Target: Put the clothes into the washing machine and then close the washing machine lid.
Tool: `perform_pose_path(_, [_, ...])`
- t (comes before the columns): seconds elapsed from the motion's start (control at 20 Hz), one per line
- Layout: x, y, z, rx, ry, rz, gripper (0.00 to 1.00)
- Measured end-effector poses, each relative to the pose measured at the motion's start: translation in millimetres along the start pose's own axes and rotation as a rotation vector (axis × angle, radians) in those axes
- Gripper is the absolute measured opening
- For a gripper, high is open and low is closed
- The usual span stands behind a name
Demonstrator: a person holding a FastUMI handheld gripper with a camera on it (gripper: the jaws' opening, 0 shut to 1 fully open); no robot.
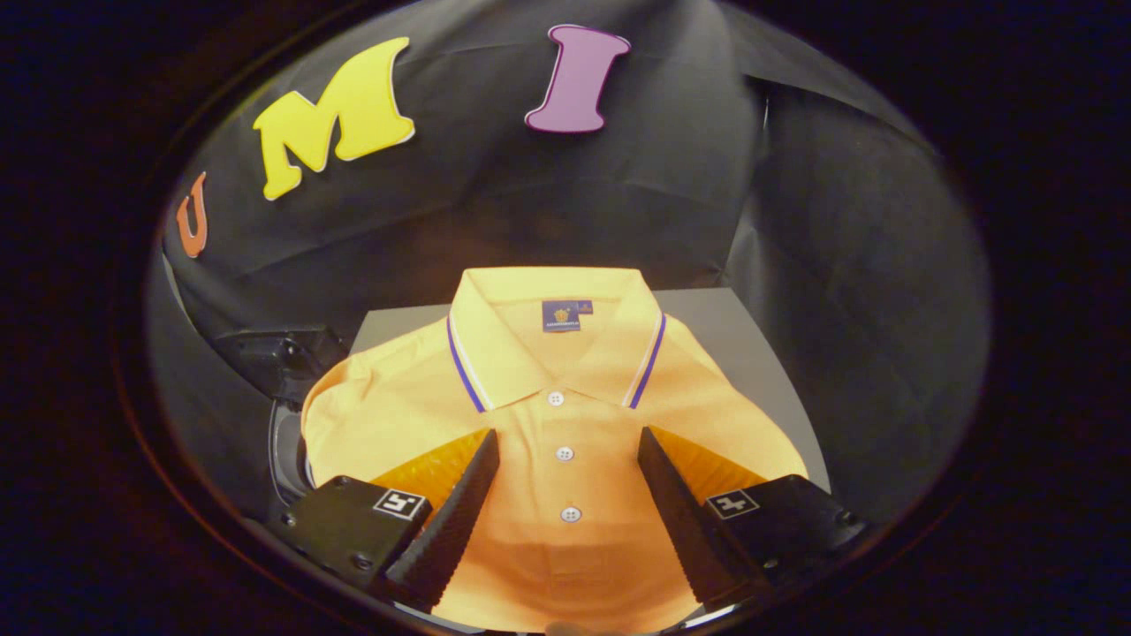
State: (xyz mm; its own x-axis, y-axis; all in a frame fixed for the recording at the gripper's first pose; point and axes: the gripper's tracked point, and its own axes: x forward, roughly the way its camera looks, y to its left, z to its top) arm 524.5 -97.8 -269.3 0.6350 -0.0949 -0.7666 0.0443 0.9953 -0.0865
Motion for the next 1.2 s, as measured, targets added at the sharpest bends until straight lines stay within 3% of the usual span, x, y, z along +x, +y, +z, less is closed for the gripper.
perform_pose_path(0.3, [7, 8, 2, 0.006, 0.013, 0.059, 0.99])
perform_pose_path(0.45, [10, 13, 0, -0.014, 0.012, 0.076, 0.76])
perform_pose_path(0.6, [8, 19, 4, -0.051, 0.013, 0.063, 0.38])
perform_pose_path(0.75, [8, 22, 7, -0.105, 0.027, 0.015, 0.10])
perform_pose_path(1.0, [3, 25, 11, 0.028, 0.035, 0.071, 0.06])
perform_pose_path(1.2, [-8, 27, 19, 0.039, 0.004, 0.093, 0.05])
